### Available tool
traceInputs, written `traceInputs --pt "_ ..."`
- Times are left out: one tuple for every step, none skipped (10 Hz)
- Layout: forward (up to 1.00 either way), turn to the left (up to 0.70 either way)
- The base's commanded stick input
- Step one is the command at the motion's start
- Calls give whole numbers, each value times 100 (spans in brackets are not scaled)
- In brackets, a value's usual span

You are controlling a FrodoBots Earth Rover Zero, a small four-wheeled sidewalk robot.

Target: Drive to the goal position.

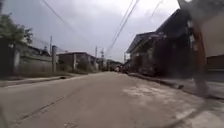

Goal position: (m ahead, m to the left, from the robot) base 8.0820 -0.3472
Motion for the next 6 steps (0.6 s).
traceInputs --pt "50 0" --pt "50 0" --pt "50 -22" --pt "50 -43" --pt "50 -47" --pt "50 -39"
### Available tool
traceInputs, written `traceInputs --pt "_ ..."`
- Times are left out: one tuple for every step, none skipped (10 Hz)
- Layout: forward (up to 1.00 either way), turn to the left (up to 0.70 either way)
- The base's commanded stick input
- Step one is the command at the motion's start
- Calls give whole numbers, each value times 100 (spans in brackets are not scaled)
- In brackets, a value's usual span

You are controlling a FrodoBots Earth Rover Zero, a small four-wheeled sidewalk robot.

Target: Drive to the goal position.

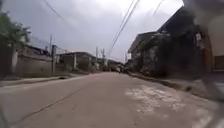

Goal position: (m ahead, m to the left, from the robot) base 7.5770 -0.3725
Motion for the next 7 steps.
traceInputs --pt "50 0" --pt "50 0" --pt "50 0" --pt "50 0" --pt "50 0" --pt "50 0" --pt "50 0"
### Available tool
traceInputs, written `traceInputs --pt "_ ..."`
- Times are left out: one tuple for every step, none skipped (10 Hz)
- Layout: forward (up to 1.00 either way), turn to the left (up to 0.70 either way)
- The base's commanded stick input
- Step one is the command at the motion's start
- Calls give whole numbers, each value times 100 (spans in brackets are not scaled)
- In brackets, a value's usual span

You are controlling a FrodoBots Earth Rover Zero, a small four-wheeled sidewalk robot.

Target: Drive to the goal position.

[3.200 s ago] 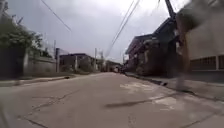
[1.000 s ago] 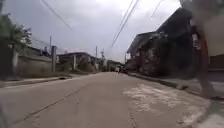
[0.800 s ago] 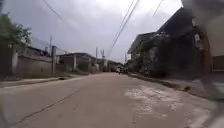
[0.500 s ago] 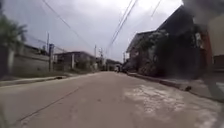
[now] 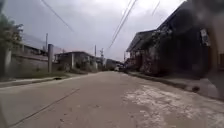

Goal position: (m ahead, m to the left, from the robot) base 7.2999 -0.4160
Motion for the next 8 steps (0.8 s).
traceInputs --pt "50 0" --pt "50 0" --pt "50 0" --pt "50 0" --pt "50 0" --pt "50 0" --pt "50 0" --pt "50 0"
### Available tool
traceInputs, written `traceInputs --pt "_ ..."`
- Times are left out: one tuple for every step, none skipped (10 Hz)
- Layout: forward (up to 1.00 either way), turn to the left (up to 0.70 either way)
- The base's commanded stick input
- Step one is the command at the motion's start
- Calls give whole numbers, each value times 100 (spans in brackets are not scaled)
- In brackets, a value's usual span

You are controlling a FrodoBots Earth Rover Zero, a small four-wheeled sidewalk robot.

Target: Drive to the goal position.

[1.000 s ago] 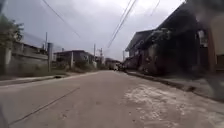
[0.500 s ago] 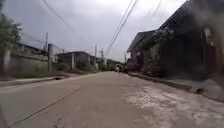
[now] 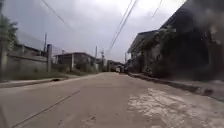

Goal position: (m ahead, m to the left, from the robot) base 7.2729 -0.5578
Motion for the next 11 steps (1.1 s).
traceInputs --pt "50 0" --pt "50 0" --pt "50 0" --pt "50 0" --pt "50 0" --pt "50 0" --pt "50 0" --pt "50 0" --pt "50 0" --pt "50 0" --pt "50 0"
